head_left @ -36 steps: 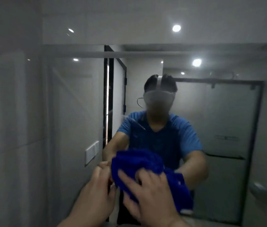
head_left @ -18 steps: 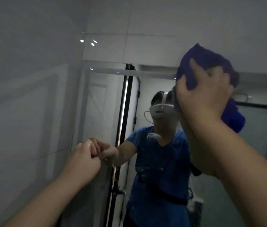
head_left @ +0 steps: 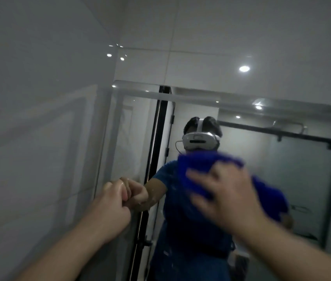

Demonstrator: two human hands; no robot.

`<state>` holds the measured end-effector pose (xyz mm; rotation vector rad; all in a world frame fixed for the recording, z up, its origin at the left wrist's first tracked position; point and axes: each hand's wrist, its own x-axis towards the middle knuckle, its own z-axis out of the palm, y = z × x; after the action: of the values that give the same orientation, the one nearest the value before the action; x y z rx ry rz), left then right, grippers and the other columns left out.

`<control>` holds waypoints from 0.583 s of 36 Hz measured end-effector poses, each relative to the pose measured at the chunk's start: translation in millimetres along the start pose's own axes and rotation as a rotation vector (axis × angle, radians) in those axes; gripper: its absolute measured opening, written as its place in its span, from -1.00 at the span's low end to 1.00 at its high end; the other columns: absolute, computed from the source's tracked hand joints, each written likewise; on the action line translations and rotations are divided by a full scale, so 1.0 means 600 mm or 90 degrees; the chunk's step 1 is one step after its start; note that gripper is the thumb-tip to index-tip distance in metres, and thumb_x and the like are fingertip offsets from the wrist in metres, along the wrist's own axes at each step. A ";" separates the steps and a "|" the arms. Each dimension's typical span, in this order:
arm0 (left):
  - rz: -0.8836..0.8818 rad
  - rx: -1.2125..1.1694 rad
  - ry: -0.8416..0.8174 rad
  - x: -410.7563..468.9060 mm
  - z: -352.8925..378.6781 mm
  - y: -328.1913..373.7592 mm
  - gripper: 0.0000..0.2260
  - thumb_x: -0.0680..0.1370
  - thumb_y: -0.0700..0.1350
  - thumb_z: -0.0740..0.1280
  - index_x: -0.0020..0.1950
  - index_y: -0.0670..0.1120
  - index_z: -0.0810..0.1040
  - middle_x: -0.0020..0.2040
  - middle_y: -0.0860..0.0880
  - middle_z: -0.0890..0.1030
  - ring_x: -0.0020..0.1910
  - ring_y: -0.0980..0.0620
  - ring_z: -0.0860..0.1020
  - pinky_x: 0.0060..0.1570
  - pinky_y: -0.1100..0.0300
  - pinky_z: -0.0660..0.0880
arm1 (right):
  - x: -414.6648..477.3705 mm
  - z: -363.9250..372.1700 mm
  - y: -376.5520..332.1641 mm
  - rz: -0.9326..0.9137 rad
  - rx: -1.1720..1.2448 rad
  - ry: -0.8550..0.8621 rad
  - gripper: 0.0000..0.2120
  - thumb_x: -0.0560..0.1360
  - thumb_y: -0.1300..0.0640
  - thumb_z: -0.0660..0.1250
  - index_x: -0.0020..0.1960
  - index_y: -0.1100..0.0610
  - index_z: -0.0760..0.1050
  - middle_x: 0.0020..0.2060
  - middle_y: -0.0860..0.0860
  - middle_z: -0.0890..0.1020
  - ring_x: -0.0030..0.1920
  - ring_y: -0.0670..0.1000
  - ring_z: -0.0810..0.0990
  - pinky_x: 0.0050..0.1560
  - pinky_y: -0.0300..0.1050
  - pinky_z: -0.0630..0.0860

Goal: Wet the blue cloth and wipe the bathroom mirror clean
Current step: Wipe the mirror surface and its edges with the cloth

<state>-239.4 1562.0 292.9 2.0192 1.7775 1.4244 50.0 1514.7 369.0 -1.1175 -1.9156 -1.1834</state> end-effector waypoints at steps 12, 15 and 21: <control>0.030 -0.037 0.040 -0.002 0.013 -0.013 -0.71 0.42 -0.31 0.31 -0.11 0.09 0.36 -0.02 0.09 0.39 -0.04 -0.03 0.46 -0.02 0.06 0.40 | 0.189 -0.024 -0.037 0.309 0.040 0.193 -0.50 0.56 -0.26 0.29 0.45 -0.14 0.55 0.14 0.08 0.56 0.20 0.19 0.53 0.24 0.14 0.41; 0.034 -0.075 0.041 0.001 0.013 -0.016 -0.71 0.41 -0.32 0.33 -0.13 0.07 0.38 -0.03 0.07 0.43 -0.03 -0.02 0.46 -0.02 0.07 0.38 | 0.070 0.034 -0.107 0.139 0.051 0.043 -0.47 0.50 -0.24 0.38 0.43 -0.14 0.56 0.07 0.03 0.54 0.08 0.13 0.54 0.15 0.13 0.45; 0.018 -0.066 0.015 -0.010 0.022 -0.022 -0.74 0.44 -0.36 0.34 -0.09 -0.01 0.42 -0.01 0.01 0.39 -0.02 -0.02 0.41 -0.05 0.13 0.29 | -0.155 0.106 -0.190 -0.132 0.137 -0.339 -0.45 0.48 -0.28 0.28 0.46 -0.25 0.50 0.23 -0.08 0.59 0.31 0.06 0.61 0.44 0.29 0.49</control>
<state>-239.2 1567.3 274.0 1.9915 1.6533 1.5206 -13.7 1513.8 221.7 -1.2209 -2.5458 -0.8000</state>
